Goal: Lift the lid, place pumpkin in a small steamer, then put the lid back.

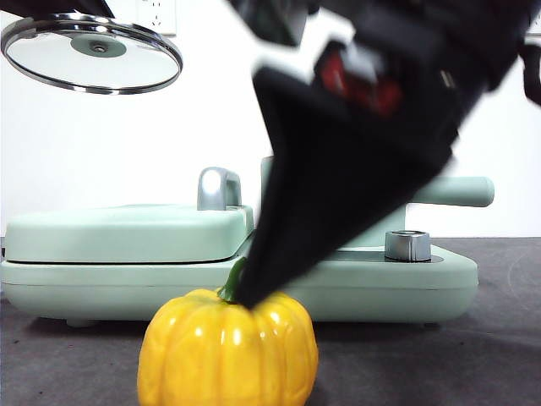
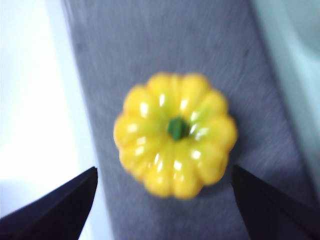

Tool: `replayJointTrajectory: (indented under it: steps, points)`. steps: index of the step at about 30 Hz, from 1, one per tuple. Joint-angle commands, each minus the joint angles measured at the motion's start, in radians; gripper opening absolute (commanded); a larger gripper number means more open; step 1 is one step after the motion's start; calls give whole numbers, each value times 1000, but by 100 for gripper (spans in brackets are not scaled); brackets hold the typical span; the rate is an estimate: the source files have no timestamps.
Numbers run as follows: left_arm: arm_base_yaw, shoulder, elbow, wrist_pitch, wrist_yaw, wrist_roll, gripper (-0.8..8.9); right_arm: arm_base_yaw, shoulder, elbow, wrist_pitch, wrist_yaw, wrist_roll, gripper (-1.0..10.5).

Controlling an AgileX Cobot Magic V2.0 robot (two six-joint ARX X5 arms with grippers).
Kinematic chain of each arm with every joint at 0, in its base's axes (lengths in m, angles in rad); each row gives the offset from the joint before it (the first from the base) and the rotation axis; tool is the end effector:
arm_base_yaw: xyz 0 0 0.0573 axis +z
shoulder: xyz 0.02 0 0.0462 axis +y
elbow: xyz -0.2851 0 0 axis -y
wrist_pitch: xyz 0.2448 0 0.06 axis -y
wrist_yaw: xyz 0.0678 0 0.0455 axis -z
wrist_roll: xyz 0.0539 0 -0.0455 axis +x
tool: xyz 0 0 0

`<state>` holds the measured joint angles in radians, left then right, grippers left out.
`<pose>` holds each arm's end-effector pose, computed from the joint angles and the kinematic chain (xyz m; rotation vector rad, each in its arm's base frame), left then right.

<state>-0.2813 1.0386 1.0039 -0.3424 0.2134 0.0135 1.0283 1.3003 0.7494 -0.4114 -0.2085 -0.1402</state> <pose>0.2217 -0.0759 0.3563 0.0260 0.3774 -0.4913 0.1209 0.2222 0.2023 -0.5210 0.8605 1.2046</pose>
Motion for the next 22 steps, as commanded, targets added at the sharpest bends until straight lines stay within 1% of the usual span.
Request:
replayJointTrajectory:
  steps: [1, 2, 4, 12, 22]
  points:
    - [-1, -4, 15, 27, 5, -2, 10, 14, 0, 18, 37, -2, 21, 430]
    - [-1, -4, 15, 27, 5, -2, 10, 14, 0, 18, 50, -2, 21, 467]
    - [-1, -4, 15, 27, 5, -2, 10, 14, 1, 18, 59, -2, 21, 498]
    - [-1, -4, 15, 27, 5, -2, 10, 16, 35, 18, 111, -25, 20, 498]
    - [-1, -4, 15, 27, 5, 0, 10, 16, 108, 18, 150, -27, 20, 498]
